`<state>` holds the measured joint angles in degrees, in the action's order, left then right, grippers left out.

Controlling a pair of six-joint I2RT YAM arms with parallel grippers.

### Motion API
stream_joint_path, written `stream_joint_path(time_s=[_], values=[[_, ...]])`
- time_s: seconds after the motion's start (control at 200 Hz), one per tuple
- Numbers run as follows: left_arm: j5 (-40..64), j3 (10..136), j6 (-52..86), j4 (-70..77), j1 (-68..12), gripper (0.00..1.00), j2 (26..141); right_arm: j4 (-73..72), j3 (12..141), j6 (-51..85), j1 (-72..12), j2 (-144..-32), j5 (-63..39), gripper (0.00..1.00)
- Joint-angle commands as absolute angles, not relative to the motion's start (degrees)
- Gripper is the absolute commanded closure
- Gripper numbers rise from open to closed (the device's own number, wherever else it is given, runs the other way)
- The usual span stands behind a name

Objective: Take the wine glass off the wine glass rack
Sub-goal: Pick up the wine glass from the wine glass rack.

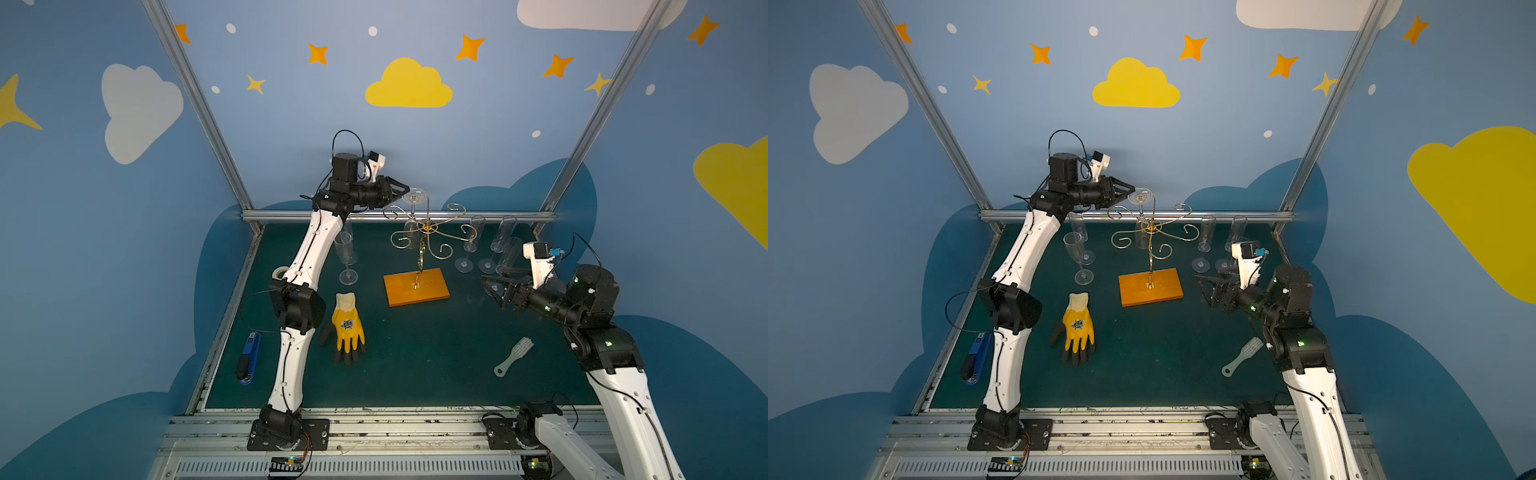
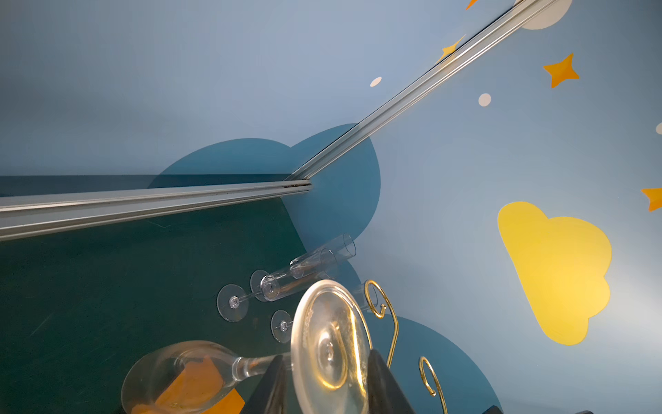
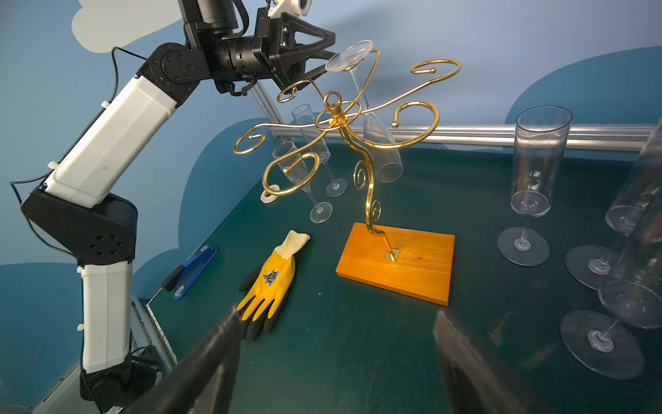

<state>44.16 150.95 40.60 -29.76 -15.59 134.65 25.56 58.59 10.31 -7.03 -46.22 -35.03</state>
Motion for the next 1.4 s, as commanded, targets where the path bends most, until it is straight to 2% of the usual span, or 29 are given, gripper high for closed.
stream_joint_path(time_s=[0.0, 0.711, 1.397], values=[[45.3, 152.4, 40.5, -29.0, -15.7, 0.65, 136.2, 25.2, 58.4, 10.6, -7.4, -46.2, -34.7, 0.16], [44.9, 152.3, 40.8, -29.1, -15.6, 0.97, 134.9, 25.5, 58.3, 10.5, -7.5, -45.5, -33.8, 0.16], [42.0, 152.1, 49.4, -20.1, -17.0, 0.97, 134.3, 26.2, 58.1, 10.2, -7.5, -44.6, -33.6, 0.16]])
